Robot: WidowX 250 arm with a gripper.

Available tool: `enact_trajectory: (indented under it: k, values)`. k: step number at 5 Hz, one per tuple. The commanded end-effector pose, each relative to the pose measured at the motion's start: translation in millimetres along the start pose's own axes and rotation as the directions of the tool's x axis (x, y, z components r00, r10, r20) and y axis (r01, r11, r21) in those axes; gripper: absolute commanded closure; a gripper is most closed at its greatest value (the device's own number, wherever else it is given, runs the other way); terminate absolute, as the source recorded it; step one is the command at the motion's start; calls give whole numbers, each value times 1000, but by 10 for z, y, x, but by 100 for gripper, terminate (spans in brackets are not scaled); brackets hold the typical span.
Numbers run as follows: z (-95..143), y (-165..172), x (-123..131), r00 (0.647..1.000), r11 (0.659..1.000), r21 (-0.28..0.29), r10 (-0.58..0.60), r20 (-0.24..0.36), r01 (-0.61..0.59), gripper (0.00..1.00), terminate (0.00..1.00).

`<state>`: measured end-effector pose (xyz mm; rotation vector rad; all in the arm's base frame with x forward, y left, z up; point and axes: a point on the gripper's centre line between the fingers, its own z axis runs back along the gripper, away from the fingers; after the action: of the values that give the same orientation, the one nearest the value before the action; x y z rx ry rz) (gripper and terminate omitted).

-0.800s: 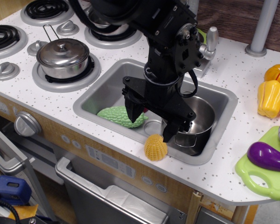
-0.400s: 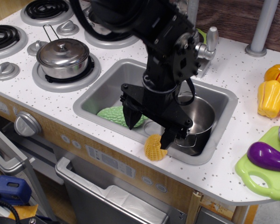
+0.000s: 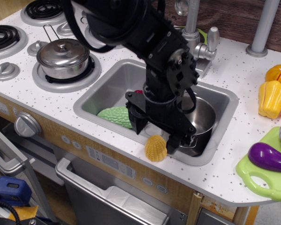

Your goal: Put corn in pot which is in sink

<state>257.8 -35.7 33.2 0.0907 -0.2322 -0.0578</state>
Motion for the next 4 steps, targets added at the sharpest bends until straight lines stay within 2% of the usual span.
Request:
enact_trajectory:
  k: [1,4]
  values:
    - [-28,15,58,999,1000,-10,-5,38,6,0,0]
    - [-149,-61,35,998,1000,-3,15,67,-15,0,0]
